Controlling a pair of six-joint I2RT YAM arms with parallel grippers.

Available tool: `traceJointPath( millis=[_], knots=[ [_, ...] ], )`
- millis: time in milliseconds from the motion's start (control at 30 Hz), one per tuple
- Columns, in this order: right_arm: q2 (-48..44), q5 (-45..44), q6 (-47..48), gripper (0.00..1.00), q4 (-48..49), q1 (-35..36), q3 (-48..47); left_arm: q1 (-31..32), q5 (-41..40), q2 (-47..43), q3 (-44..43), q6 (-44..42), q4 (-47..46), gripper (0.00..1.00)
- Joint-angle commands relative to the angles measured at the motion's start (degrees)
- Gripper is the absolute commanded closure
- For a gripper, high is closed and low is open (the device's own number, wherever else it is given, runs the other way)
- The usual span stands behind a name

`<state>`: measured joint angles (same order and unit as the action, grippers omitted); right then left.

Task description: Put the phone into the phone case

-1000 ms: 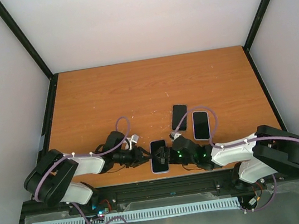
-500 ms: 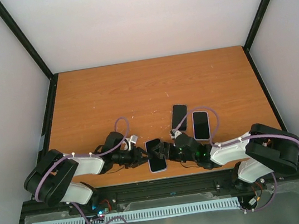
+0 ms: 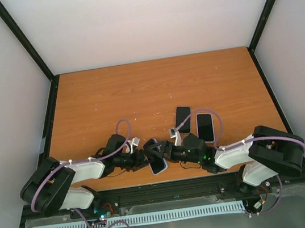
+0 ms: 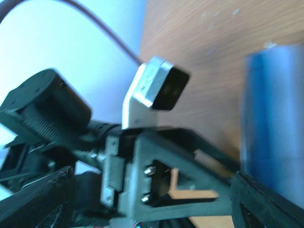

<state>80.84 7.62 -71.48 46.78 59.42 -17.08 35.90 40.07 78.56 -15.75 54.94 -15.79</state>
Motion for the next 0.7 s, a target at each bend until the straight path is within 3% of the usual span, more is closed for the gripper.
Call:
traceJointPath(
  millis=[0,267,333,467,567,667],
  knots=[
    [3.0,8.8,-3.2,0.14,9.7,1.2,-1.2,0.5,-3.6,-2.2,-2.1,-3.8,2.1,0.48],
    [3.9,6.9,-1.5,0.17,7.2,1.0,0.5,0.5,-7.0,-4.3,-1.3,-4.9,6.0,0.52],
    [1.0,5.1,1.7,0.20,-0.7,0.4,0.0,0.5,-7.1,-4.3,-1.4,-5.1,6.5,0.54],
    [-7.1,-2.7,9.5,0.25,-25.9,-0.2,-4.6,0.5,-7.8,-4.8,-1.7,-4.8,6.7,0.59],
    [-10.9,-7.3,12.6,0.27,-34.7,-0.5,-6.1,0.0,-7.5,-4.3,-2.3,-4.5,5.7,0.60],
    [-11.5,-8.5,13.1,0.25,-37.4,-1.5,-6.2,-0.4,-7.2,-3.8,-2.3,-3.7,3.7,0.62]
  ],
)
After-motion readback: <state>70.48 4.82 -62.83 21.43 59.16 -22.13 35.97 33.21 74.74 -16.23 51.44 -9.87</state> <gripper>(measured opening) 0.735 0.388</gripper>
